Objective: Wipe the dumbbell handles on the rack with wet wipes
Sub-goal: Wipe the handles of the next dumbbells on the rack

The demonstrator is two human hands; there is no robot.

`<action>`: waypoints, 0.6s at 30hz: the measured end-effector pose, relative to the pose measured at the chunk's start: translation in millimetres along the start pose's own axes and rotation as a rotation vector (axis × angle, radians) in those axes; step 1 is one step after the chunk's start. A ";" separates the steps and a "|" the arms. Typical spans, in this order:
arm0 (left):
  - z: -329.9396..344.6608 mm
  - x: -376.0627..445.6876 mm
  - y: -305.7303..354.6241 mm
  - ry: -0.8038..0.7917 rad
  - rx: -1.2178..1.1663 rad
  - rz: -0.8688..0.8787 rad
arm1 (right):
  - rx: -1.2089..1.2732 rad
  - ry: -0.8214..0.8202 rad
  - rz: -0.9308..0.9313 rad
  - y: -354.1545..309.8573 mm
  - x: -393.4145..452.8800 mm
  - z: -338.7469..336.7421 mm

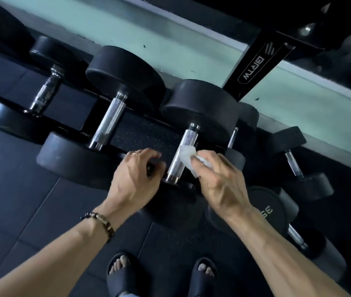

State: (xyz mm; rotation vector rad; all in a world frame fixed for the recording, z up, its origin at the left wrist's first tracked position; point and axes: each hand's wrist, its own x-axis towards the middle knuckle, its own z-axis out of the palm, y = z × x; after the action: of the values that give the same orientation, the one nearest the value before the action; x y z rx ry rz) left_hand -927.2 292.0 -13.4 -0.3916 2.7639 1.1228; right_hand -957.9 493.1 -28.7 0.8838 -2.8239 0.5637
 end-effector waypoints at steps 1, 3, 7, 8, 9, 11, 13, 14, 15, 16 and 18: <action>9.0 -6.7 -5.7 -0.006 0.049 0.025 | -0.020 0.021 -0.040 8.3 5.7 6.1; 25.4 -18.6 -11.1 0.013 0.040 0.021 | -0.064 0.032 -0.109 24.6 18.2 21.7; 35.7 -20.1 -17.7 0.133 0.021 0.024 | -0.131 -0.031 -0.172 53.6 30.6 52.4; 35.7 -20.3 -18.8 0.143 0.017 0.031 | -0.108 -0.046 -0.219 57.5 28.0 57.1; 35.6 -20.0 -20.0 0.159 0.015 0.038 | -0.091 -0.060 -0.316 59.8 25.3 59.9; 36.4 -19.8 -20.0 0.175 0.021 0.034 | -0.097 -0.146 -0.604 61.6 20.0 59.4; 37.4 -20.2 -19.0 0.173 0.025 0.023 | -0.112 -0.176 -0.732 70.2 27.7 54.3; 37.5 -20.7 -19.1 0.174 0.020 0.017 | -0.115 -0.163 -0.673 75.9 36.4 52.3; 37.7 -20.6 -19.4 0.175 0.015 0.018 | -0.106 -0.147 -0.560 80.7 45.6 51.0; 37.8 -20.8 -19.7 0.177 0.011 0.018 | -0.095 -0.140 -0.449 82.9 52.8 48.8; 37.6 -21.5 -19.3 0.180 0.000 0.011 | -0.102 -0.156 -0.367 74.4 53.6 47.2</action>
State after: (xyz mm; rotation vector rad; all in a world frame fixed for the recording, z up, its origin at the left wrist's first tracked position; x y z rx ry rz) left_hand -900.1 309.1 -48.4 -0.5018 2.9236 1.1425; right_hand -1045.0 503.2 -83.1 1.4354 -2.6871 0.3096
